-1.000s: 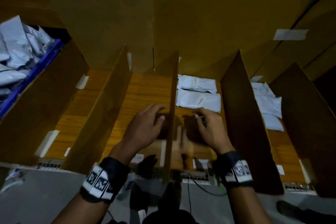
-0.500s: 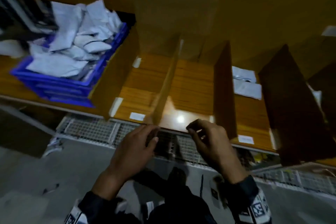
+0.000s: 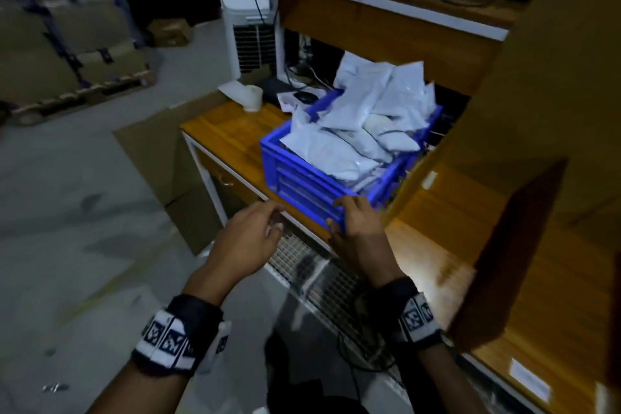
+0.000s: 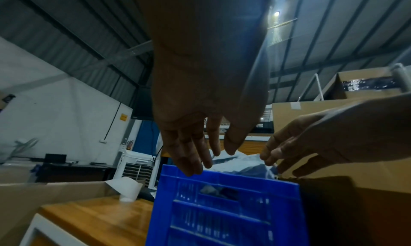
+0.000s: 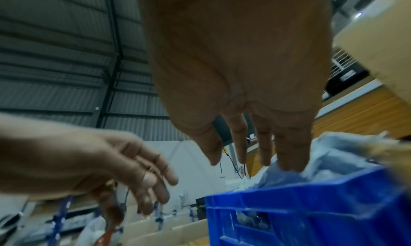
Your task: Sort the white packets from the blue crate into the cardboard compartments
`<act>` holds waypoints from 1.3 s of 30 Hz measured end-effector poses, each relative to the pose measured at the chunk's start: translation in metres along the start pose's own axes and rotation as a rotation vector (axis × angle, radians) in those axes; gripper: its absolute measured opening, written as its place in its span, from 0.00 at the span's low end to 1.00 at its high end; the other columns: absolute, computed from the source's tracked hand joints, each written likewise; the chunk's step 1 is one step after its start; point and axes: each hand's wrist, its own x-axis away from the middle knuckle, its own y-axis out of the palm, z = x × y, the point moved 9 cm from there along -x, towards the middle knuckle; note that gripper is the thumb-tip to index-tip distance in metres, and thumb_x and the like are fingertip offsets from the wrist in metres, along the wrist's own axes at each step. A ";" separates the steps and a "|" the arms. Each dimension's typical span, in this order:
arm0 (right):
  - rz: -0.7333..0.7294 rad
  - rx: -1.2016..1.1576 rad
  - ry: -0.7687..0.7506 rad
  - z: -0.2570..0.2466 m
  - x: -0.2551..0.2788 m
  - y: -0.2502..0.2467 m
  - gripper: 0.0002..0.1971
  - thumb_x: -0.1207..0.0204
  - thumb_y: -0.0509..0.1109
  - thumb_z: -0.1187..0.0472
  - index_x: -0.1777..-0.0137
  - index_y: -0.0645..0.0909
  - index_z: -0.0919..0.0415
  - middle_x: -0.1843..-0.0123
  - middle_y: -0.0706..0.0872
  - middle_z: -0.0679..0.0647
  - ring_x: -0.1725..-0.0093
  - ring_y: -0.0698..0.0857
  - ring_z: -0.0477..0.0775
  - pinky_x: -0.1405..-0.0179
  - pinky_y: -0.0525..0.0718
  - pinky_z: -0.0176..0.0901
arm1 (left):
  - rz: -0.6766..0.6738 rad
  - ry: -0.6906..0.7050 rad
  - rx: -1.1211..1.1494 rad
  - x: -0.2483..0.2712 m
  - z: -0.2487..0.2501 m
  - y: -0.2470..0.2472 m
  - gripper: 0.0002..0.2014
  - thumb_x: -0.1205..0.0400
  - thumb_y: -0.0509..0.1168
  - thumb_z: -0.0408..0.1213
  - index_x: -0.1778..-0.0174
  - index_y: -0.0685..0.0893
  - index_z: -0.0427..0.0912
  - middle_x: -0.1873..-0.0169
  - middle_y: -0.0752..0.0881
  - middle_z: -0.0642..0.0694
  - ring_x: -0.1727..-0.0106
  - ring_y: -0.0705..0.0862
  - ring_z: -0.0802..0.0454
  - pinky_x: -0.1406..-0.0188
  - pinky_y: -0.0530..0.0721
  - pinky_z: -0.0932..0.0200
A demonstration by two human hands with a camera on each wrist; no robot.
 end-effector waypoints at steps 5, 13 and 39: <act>-0.004 0.148 0.140 0.008 -0.063 0.047 0.23 0.30 0.71 0.55 0.39 0.80 0.69 0.44 0.81 0.70 0.47 0.83 0.76 0.47 0.86 0.65 | -0.070 0.052 -0.060 -0.089 -0.038 -0.012 0.14 0.10 0.65 0.45 0.29 0.80 0.53 0.36 0.86 0.52 0.39 0.86 0.50 0.44 0.86 0.46; -0.184 0.395 0.304 0.034 -0.084 0.082 0.40 0.27 0.69 0.47 0.16 0.69 0.65 0.27 0.77 0.68 0.28 0.76 0.74 0.30 0.75 0.71 | -0.089 0.330 -0.036 -0.193 -0.028 -0.011 0.15 0.14 0.69 0.40 0.31 0.83 0.50 0.36 0.83 0.51 0.34 0.82 0.45 0.37 0.84 0.44; 0.425 -0.120 0.801 -0.009 -0.079 0.048 0.15 0.14 0.64 0.66 0.32 0.86 0.70 0.35 0.91 0.66 0.32 0.86 0.66 0.38 0.80 0.42 | -0.124 1.062 0.166 -0.236 0.016 -0.057 0.17 0.14 0.70 0.36 0.28 0.88 0.48 0.41 0.90 0.48 0.40 0.83 0.42 0.43 0.84 0.43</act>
